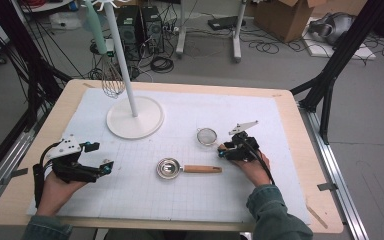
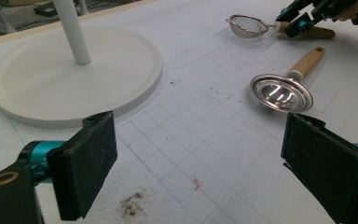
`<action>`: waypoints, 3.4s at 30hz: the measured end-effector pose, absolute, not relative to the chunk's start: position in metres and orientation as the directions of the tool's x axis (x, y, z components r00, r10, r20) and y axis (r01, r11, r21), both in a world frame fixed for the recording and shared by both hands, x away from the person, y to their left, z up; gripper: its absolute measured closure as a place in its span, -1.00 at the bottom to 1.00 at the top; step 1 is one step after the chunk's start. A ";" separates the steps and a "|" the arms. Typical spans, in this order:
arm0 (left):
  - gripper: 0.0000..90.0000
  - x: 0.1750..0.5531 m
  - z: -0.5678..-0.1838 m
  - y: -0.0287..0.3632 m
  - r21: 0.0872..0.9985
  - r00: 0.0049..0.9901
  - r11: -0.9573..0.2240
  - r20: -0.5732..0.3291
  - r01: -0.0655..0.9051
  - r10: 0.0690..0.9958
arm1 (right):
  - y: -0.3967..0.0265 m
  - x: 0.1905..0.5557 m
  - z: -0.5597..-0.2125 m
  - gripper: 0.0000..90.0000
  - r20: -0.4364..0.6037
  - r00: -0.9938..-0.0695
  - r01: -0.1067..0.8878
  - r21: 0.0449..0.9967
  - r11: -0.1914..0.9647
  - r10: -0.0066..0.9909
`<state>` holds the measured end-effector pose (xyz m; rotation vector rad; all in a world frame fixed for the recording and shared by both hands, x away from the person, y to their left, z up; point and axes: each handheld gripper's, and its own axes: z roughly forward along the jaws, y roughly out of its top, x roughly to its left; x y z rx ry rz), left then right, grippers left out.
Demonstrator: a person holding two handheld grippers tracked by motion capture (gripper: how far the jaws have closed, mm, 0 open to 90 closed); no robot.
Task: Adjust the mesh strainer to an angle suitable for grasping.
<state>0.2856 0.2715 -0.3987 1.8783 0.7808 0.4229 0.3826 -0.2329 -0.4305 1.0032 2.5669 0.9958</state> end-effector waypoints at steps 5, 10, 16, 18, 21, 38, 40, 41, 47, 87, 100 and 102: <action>-0.76 0.285 -0.399 0.272 0.905 0.727 -0.269 -0.061 0.330 0.684 | -0.230 0.383 -0.431 0.33 0.027 -0.749 0.516 0.651 0.557 0.662; -0.76 0.285 -0.398 0.273 0.905 0.727 -0.272 -0.057 0.327 0.684 | -0.229 0.383 -0.432 0.38 0.007 -0.750 0.509 0.644 0.571 0.661; -0.76 0.285 -0.398 0.272 0.905 0.728 -0.273 -0.056 0.325 0.683 | -0.226 0.383 -0.433 0.45 -0.017 -0.758 0.496 0.634 0.593 0.653; -0.76 0.285 -0.398 0.272 0.905 0.730 -0.276 -0.053 0.323 0.681 | -0.226 0.383 -0.433 0.49 -0.018 -0.760 0.495 0.632 0.596 0.650; -0.76 0.285 -0.398 0.273 0.906 0.729 -0.273 -0.056 0.325 0.682 | -0.225 0.383 -0.433 0.50 -0.021 -0.763 0.489 0.634 0.599 0.646; -0.76 0.285 -0.397 0.273 0.907 0.730 -0.272 -0.055 0.322 0.681 | -0.228 0.385 -0.433 0.54 0.019 -0.764 0.503 0.644 0.576 0.646; -0.76 0.285 -0.397 0.273 0.908 0.729 -0.267 -0.058 0.322 0.682 | -0.229 0.385 -0.433 0.54 0.022 -0.763 0.503 0.648 0.572 0.646; -0.76 0.285 -0.397 0.273 0.909 0.727 -0.264 -0.059 0.322 0.684 | -0.230 0.385 -0.433 0.54 0.025 -0.766 0.500 0.651 0.571 0.642; -0.76 0.285 -0.396 0.275 0.909 0.727 -0.268 -0.055 0.321 0.684 | -0.233 0.384 -0.430 0.54 0.045 -0.761 0.506 0.665 0.549 0.647; -0.76 0.284 -0.394 0.275 0.912 0.727 -0.266 -0.051 0.314 0.684 | -0.182 0.361 -0.399 0.54 0.072 -0.883 0.362 0.732 0.577 0.463; -0.76 0.284 -0.394 0.275 0.912 0.728 -0.265 -0.052 0.314 0.684 | -0.153 0.350 -0.391 0.54 0.058 -0.920 0.301 0.737 0.606 0.387; -0.76 0.284 -0.394 0.275 0.912 0.728 -0.264 -0.053 0.314 0.684 | -0.149 0.348 -0.391 0.54 0.057 -0.926 0.292 0.737 0.610 0.374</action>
